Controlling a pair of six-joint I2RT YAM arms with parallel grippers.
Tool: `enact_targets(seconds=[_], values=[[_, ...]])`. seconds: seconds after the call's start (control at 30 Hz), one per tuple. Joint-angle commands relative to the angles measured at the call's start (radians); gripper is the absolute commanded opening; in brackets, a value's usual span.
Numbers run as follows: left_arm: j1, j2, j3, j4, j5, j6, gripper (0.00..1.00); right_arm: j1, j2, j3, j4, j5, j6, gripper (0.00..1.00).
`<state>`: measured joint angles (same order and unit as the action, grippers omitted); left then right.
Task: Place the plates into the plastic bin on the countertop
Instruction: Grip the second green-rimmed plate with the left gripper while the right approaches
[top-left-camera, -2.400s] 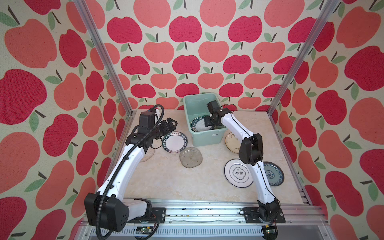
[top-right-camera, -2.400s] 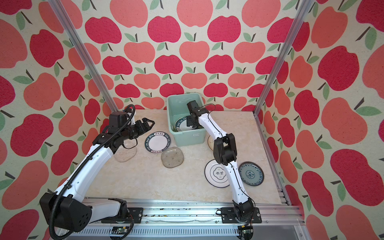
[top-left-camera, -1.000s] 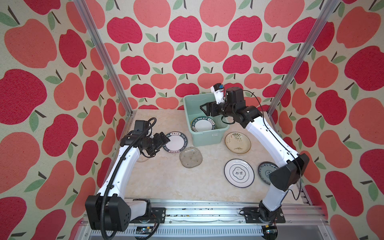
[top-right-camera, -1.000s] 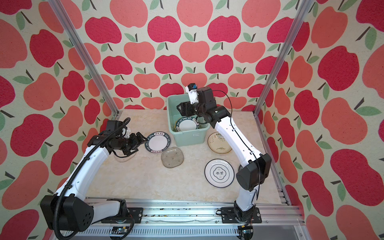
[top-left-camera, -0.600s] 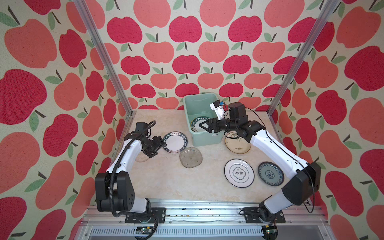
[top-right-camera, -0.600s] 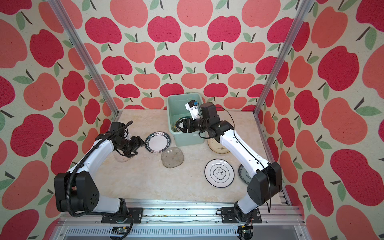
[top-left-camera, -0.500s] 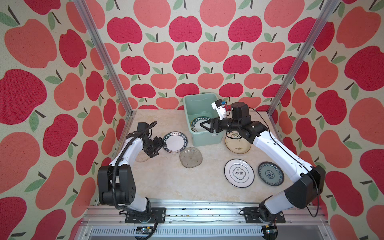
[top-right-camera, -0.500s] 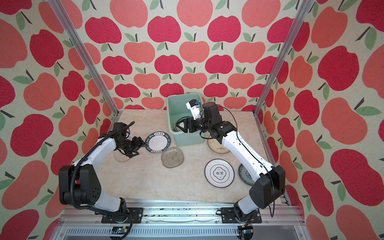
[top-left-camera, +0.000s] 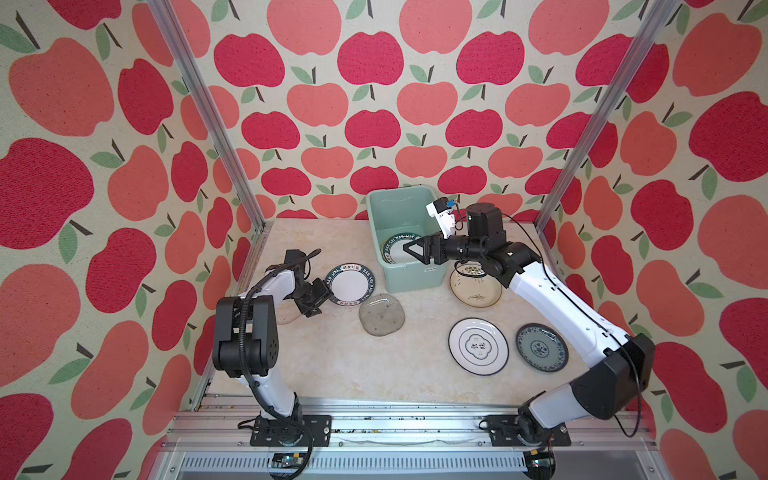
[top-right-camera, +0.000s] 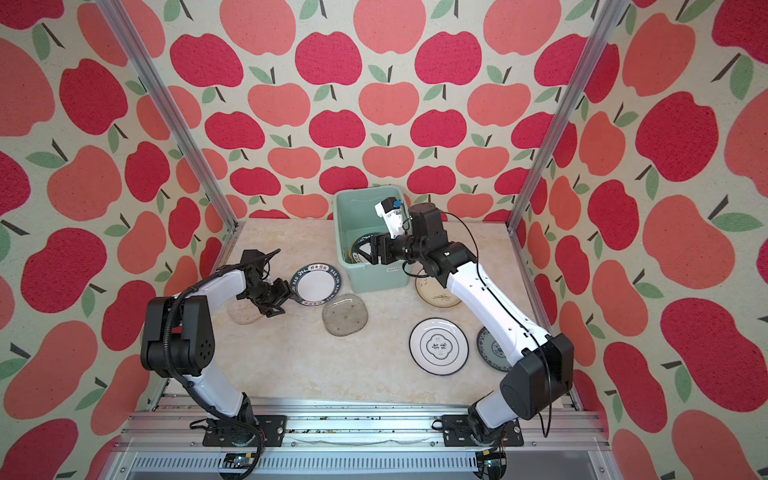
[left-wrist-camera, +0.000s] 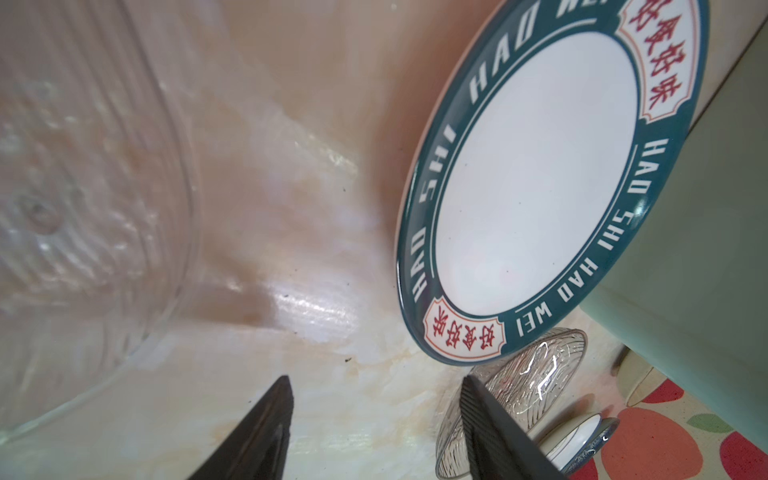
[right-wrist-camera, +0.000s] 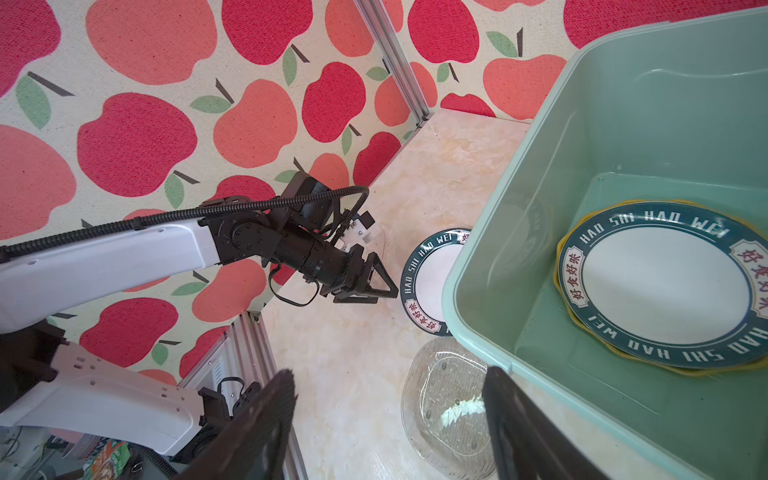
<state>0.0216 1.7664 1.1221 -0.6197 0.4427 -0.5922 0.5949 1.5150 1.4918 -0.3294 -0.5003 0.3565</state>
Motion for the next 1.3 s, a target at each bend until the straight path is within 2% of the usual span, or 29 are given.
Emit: enact_targets(seconds=[0.0, 0.57, 0.97, 1.27], values=[[-0.002, 0.033, 0.028, 0.058, -0.003, -0.034, 0.64, -0.009, 0.013, 0.007, 0.020, -0.022, -0.010, 0.74], [-0.012, 0.171, 0.085, 0.198, -0.003, -0.023, 0.57, -0.018, 0.085, 0.067, 0.031, -0.032, 0.009, 0.73], [-0.009, 0.161, 0.087, 0.319, 0.111, 0.049, 0.46, -0.018, 0.135, 0.088, 0.028, -0.038, 0.023, 0.73], [-0.009, 0.142, 0.078, 0.436, 0.189, -0.017, 0.41, -0.015, 0.163, 0.114, 0.009, -0.043, 0.037, 0.72]])
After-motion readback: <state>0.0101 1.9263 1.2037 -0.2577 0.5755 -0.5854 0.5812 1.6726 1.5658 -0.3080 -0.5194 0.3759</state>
